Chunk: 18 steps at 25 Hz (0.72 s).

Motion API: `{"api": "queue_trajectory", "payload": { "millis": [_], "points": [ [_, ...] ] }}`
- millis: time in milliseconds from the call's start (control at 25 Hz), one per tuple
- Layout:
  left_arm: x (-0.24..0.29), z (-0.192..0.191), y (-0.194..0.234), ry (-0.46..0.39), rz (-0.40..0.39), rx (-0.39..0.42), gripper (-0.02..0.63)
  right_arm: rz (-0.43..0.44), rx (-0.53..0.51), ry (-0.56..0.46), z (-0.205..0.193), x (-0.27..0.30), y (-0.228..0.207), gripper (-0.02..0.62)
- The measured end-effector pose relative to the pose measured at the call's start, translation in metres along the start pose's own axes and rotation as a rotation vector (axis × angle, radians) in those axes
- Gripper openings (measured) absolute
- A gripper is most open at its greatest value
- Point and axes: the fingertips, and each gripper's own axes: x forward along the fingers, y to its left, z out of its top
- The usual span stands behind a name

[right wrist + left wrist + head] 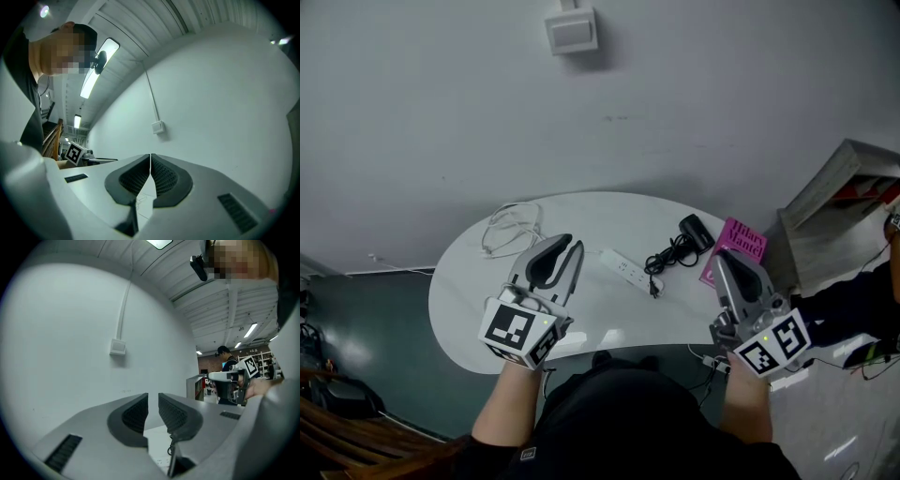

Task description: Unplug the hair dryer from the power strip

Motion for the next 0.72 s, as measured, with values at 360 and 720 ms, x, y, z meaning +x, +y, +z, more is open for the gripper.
{"api": "queue_trajectory", "payload": {
  "millis": [360,720],
  "points": [
    [0.019,-0.004,0.013,0.000,0.029,0.008,0.067,-0.046,-0.017,0.030,-0.006,0.019,-0.013,0.034],
    [0.018,-0.019,0.008,0.031,0.027,0.008,0.060,-0.049,-0.003,0.058,-0.010,0.021,-0.018,0.034]
  ]
}}
